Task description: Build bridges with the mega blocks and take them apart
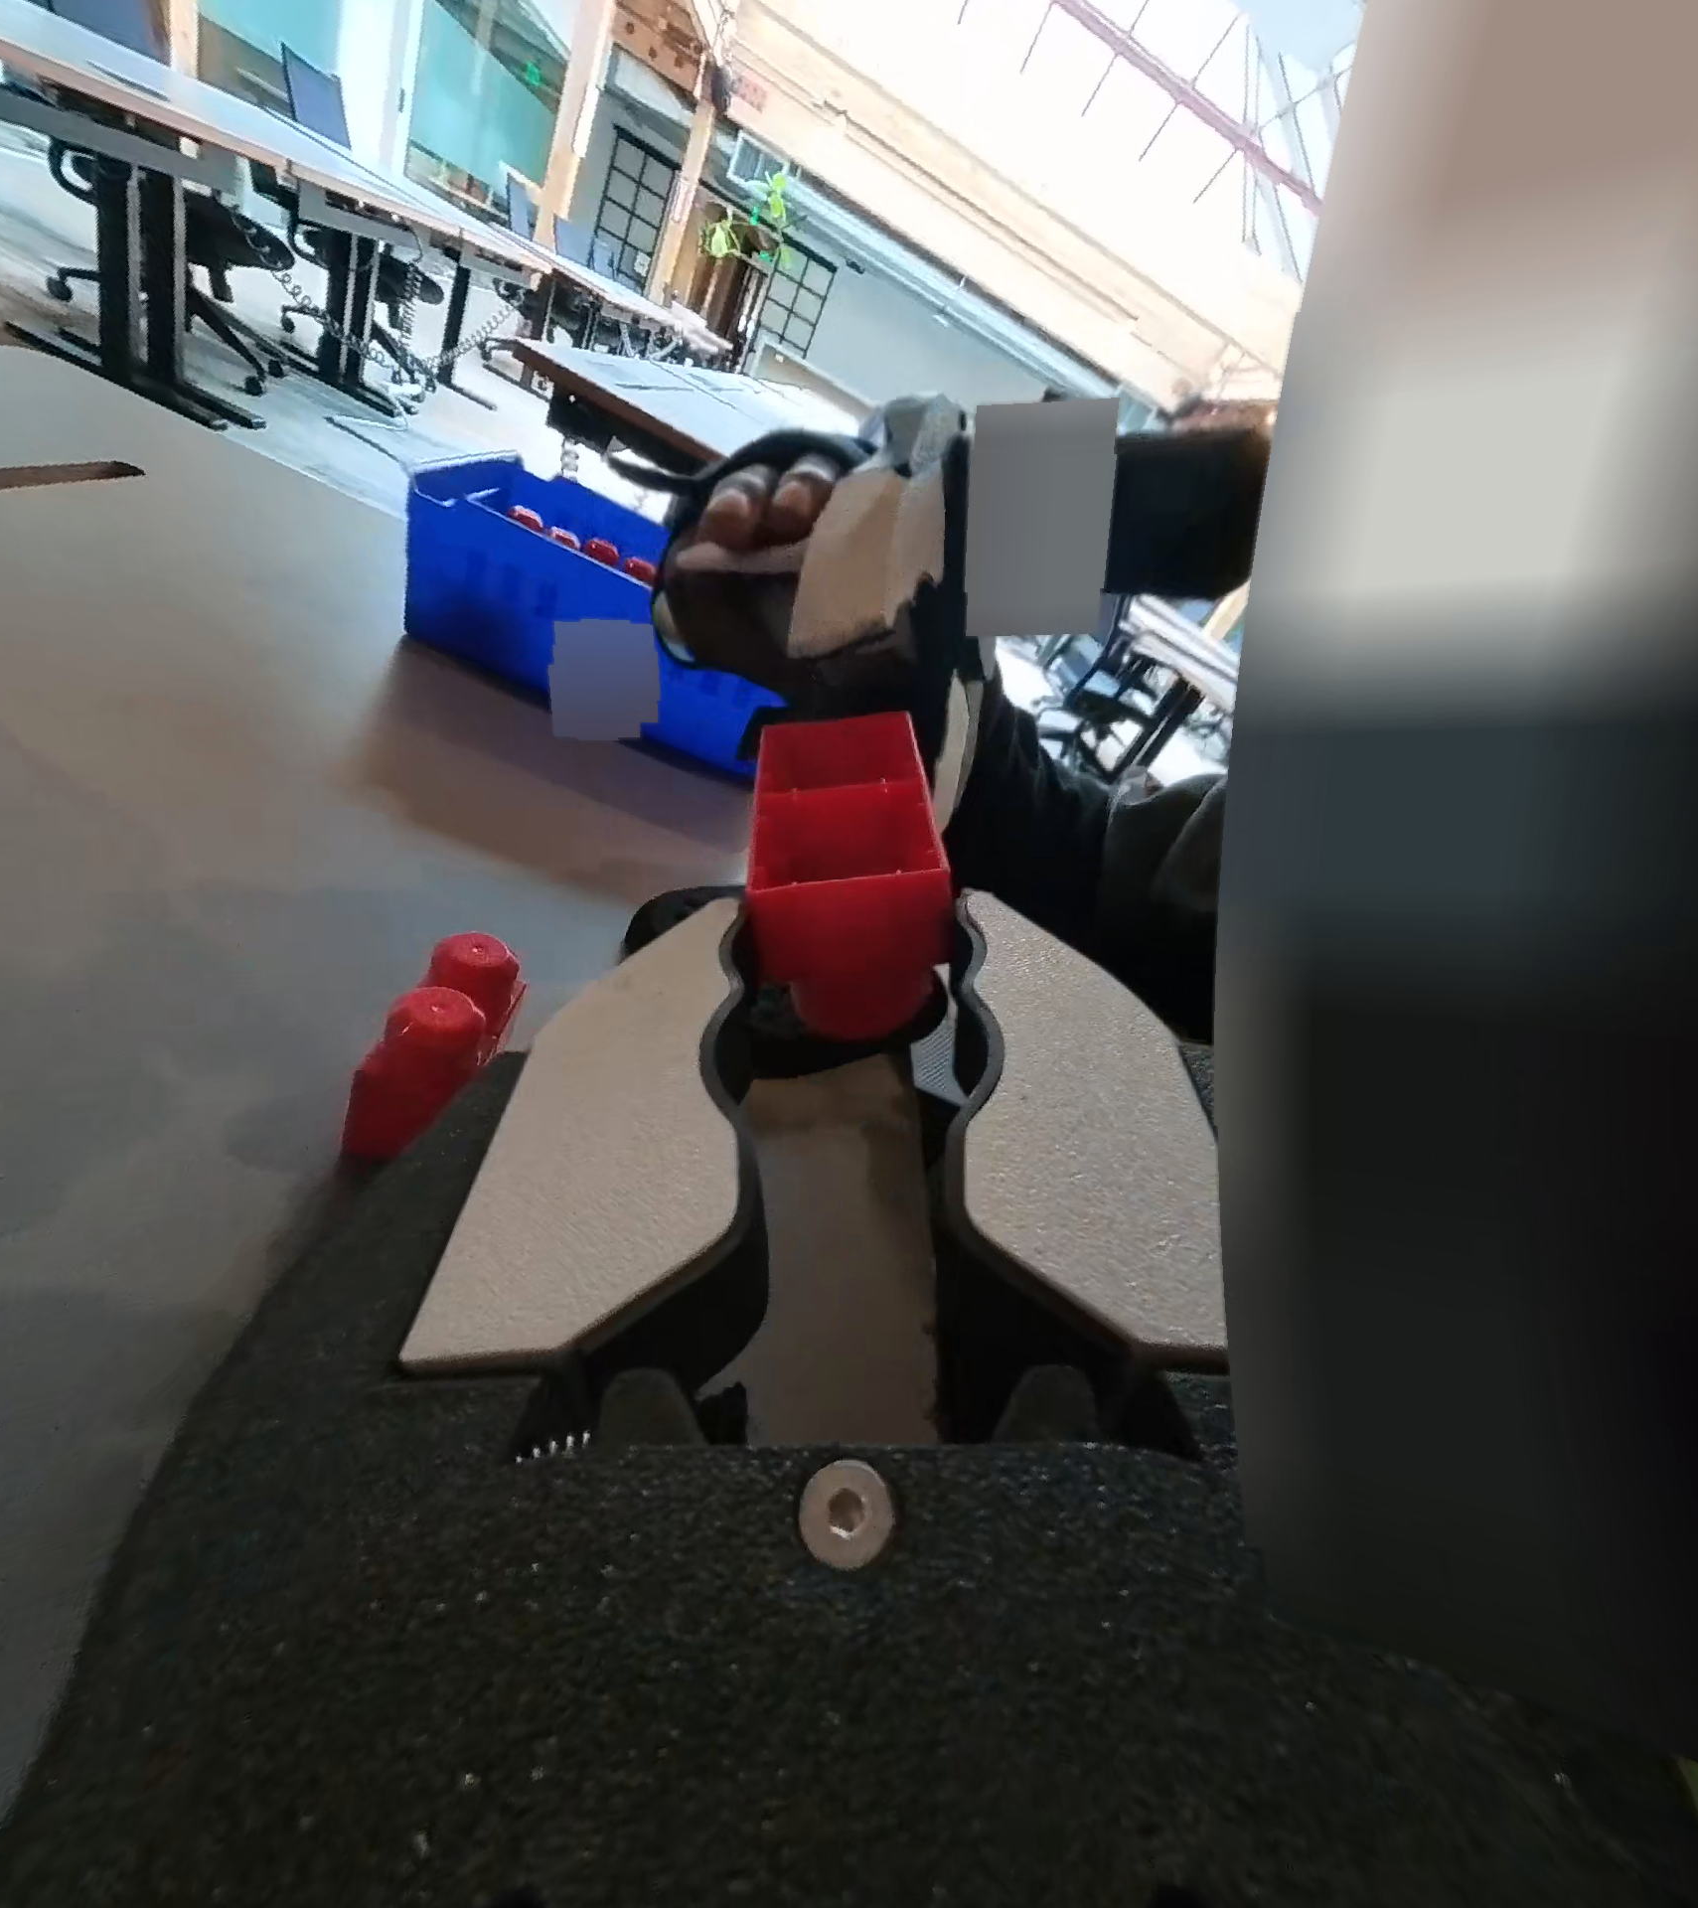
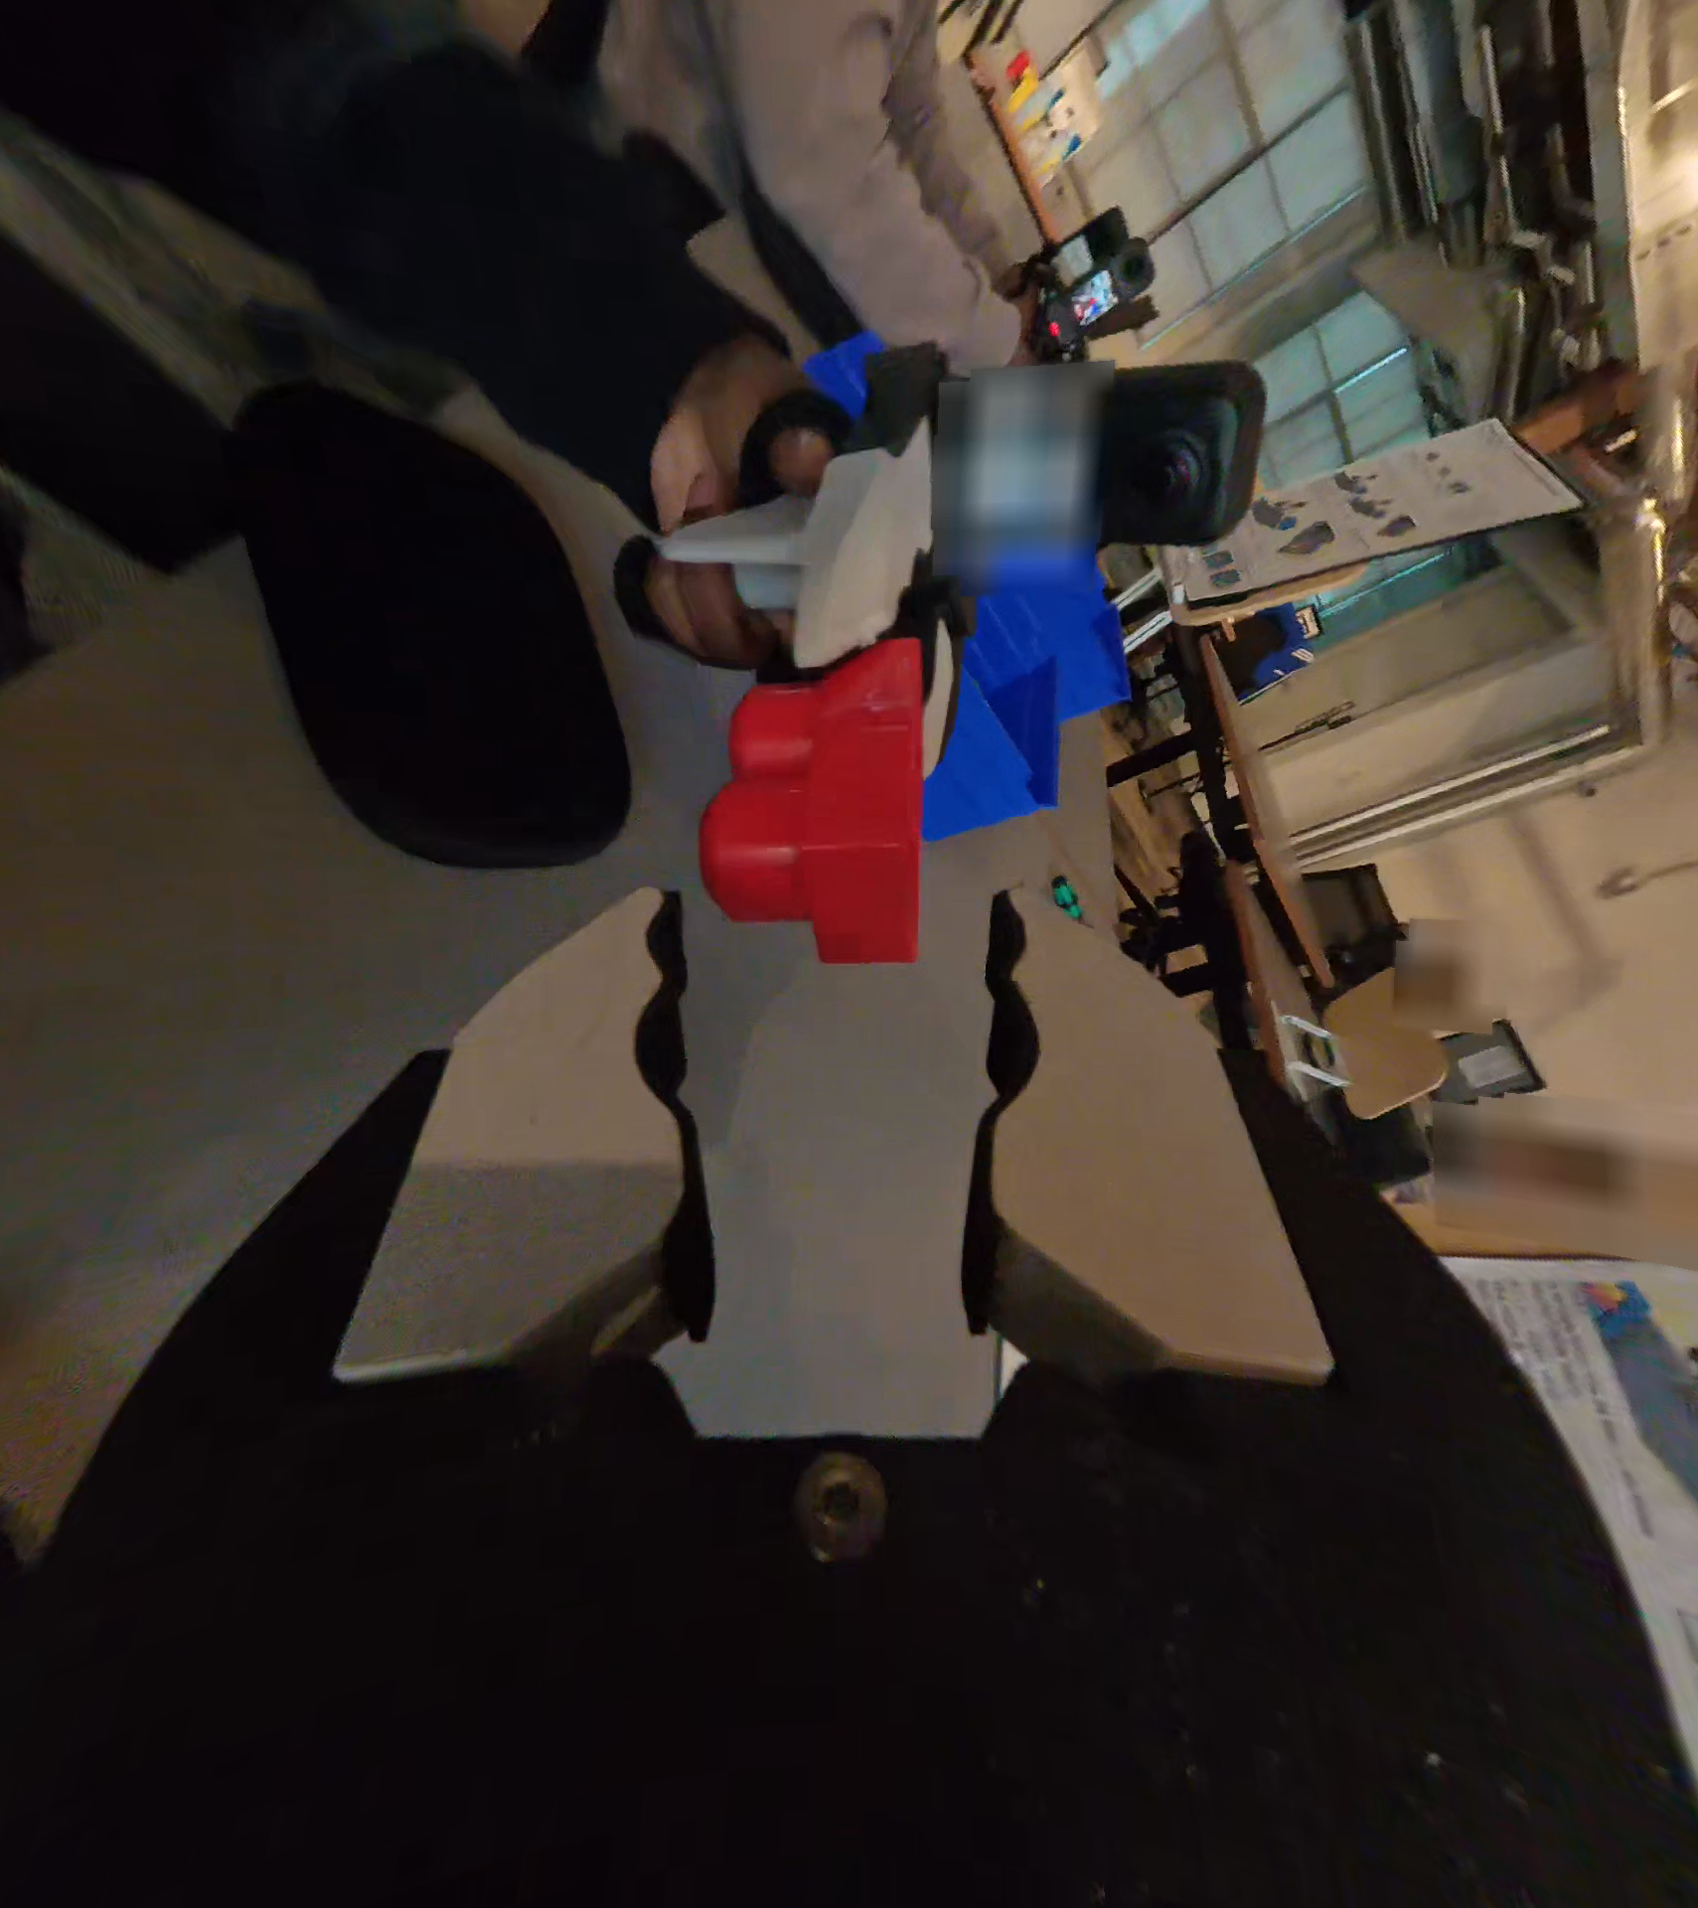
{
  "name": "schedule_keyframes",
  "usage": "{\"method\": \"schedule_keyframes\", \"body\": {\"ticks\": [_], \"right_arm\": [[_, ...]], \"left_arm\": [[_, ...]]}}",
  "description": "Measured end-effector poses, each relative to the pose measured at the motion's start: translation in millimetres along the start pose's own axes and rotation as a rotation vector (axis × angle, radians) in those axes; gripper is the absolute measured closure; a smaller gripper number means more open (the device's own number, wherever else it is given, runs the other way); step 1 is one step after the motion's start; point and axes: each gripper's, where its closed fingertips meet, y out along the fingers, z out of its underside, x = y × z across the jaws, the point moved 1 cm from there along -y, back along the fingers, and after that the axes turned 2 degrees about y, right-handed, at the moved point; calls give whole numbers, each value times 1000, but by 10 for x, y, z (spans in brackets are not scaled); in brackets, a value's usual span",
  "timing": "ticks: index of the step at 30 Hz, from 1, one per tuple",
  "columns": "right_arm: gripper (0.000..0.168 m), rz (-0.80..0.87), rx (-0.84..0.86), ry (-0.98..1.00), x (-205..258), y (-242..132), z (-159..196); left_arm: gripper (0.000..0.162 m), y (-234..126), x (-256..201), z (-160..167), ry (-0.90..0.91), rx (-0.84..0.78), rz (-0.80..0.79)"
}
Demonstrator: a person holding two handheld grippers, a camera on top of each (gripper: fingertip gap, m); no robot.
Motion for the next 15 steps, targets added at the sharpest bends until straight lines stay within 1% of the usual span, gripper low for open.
{"method": "schedule_keyframes", "body": {"ticks": [2,6,8,10,13,15], "right_arm": [[108,-11,-12,-21,23,31,-61],[106,49,6,-72,-9,122,-75],[111,57,-15,-68,-13,142,-98],[124,72,-18,-75,-34,142,-97],[125,65,-34,-61,-33,138,-116],[125,54,-46,-16,-40,132,-118]], "left_arm": [[127,-17,-7,-53,-22,-38,16],[127,-26,-25,-103,-34,-69,40],[127,-12,-42,-100,-27,-64,45],[127,2,-70,-91,-21,-53,53],[126,2,-88,-99,3,-48,51],[124,-4,-102,-93,63,-40,45]]}}
